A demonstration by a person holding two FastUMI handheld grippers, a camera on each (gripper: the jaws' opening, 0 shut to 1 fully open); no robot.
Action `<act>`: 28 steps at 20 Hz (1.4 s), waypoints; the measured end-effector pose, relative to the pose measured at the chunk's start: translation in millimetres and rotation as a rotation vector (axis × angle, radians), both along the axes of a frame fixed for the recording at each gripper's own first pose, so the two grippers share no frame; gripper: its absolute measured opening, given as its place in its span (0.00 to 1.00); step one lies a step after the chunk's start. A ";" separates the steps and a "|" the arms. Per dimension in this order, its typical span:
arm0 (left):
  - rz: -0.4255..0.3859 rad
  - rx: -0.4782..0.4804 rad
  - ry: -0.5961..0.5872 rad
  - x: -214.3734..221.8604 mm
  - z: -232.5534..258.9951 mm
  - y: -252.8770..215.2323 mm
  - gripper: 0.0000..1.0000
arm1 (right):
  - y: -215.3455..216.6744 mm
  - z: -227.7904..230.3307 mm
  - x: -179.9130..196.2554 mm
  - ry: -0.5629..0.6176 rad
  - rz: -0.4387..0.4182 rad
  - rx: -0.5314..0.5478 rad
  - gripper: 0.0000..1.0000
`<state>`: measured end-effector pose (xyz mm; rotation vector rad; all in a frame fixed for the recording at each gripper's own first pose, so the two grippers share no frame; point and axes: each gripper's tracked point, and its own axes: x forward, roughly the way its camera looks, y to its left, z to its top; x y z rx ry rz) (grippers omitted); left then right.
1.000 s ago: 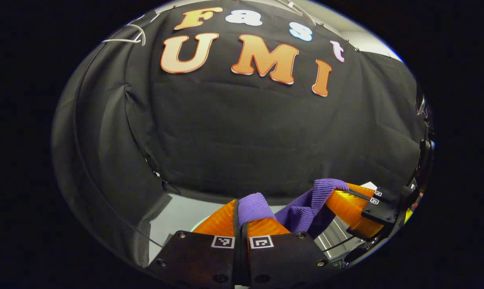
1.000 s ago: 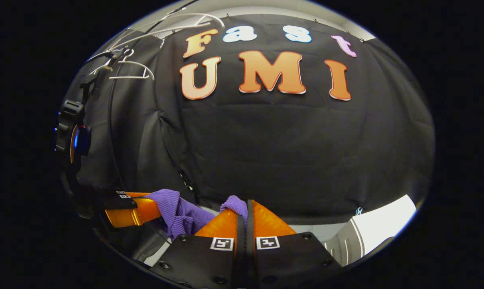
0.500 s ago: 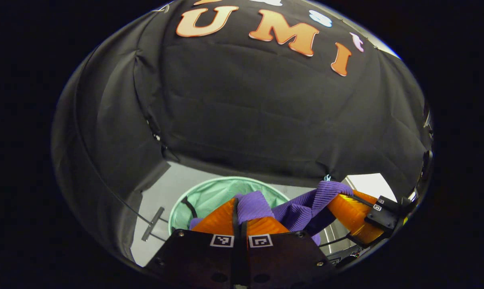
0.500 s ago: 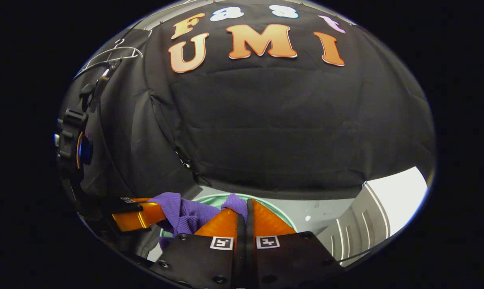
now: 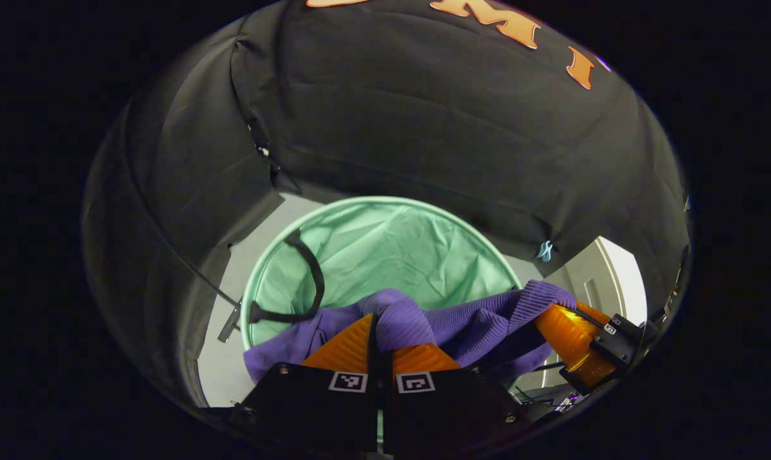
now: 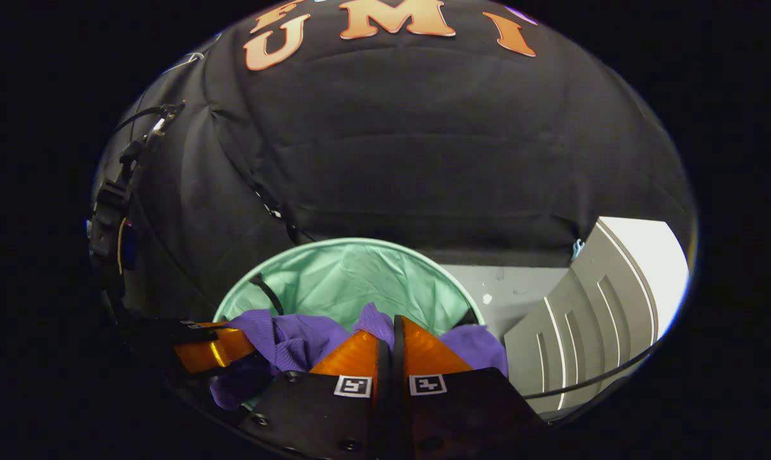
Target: Grasp the clothes on the hanger with both hands and then place them into the laundry hamper below.
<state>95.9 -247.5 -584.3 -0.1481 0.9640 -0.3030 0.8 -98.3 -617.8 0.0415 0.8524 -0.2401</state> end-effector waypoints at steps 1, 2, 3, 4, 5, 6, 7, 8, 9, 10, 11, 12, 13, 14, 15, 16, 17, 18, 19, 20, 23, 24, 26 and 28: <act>0.004 0.009 0.015 -4.2 -6.3 1.4 0.08 | 1.2 -9.5 -3.4 0.024 -0.006 0.009 0.08; 0.002 0.003 0.018 -5.6 -7.6 0.1 0.11 | 2.5 -16.1 -9.7 0.049 -0.007 0.013 0.14; -0.003 0.003 0.013 -7.3 -4.4 -0.2 0.29 | 1.4 -20.9 -16.4 0.071 -0.010 0.013 0.17; -0.016 0.010 0.000 -7.5 1.9 0.1 0.47 | 0.3 -26.5 -23.2 0.097 -0.010 0.013 0.17; -0.012 0.036 -0.015 -6.9 4.3 8.0 0.65 | -3.5 -26.0 -34.2 0.122 -0.022 0.017 0.17; 0.007 0.038 -0.027 -9.4 11.9 13.3 0.82 | 1.1 -24.9 -34.1 0.112 -0.025 0.037 0.28; 0.022 0.016 -0.034 -12.7 19.9 10.8 1.00 | 3.6 -19.1 -27.2 0.085 -0.015 0.041 0.28; 0.022 -0.007 -0.038 -18.5 30.6 8.2 1.00 | 4.4 -6.7 -21.1 0.050 0.003 0.032 0.31; 0.024 -0.014 -0.052 -21.6 38.6 13.3 1.00 | 6.7 16.1 -14.9 0.007 0.019 0.021 0.35; 0.035 -0.005 -0.076 -19.9 49.6 21.1 0.98 | 12.2 33.7 -8.8 -0.034 0.036 0.021 0.48; 0.047 0.004 -0.105 -17.6 62.3 26.2 0.98 | 16.9 53.7 -5.7 -0.064 0.045 0.015 0.61; 0.055 0.005 -0.137 -16.1 79.5 28.7 0.98 | 16.9 72.2 -4.5 -0.089 0.050 0.005 0.75; 0.062 0.001 -0.173 -16.4 99.5 29.8 0.98 | 13.9 92.4 -8.6 -0.115 0.049 -0.010 0.87; 0.071 -0.004 -0.210 -16.4 120.0 33.1 0.98 | 11.9 112.2 -10.9 -0.145 0.048 -0.027 1.00; 0.080 -0.011 -0.256 -13.9 141.3 36.9 0.98 | 10.2 133.3 -8.5 -0.177 0.052 -0.042 1.00; 0.091 -0.021 -0.302 -11.9 164.1 40.7 0.98 | 7.7 158.7 -9.3 -0.211 0.056 -0.062 0.94; 0.106 -0.031 -0.349 -12.6 189.3 45.0 0.98 | 7.2 181.6 -12.4 -0.242 0.057 -0.083 0.99; 0.123 -0.042 -0.395 -12.8 214.0 48.9 0.98 | 4.8 204.9 -15.1 -0.273 0.056 -0.096 0.99; 0.138 -0.055 -0.442 -16.1 233.6 51.7 0.97 | 2.6 227.1 -18.2 -0.310 0.052 -0.101 0.99; 0.149 -0.068 -0.488 -19.8 253.0 54.6 0.98 | 1.6 251.5 -22.5 -0.346 0.045 -0.107 0.99; 0.160 -0.106 -0.613 -35.8 317.9 65.0 0.96 | -5.1 310.4 -40.2 -0.450 0.027 -0.131 0.98; 0.163 -0.116 -0.662 -40.9 340.1 68.2 0.96 | -3.6 333.9 -45.1 -0.491 0.020 -0.126 0.98; 0.169 -0.120 -0.743 -56.1 373.3 76.3 0.96 | 2.1 371.2 -55.0 -0.557 0.013 -0.103 0.92; 0.183 -0.135 -0.809 -78.5 411.3 87.3 0.96 | 9.2 407.6 -64.5 -0.606 0.015 -0.082 0.91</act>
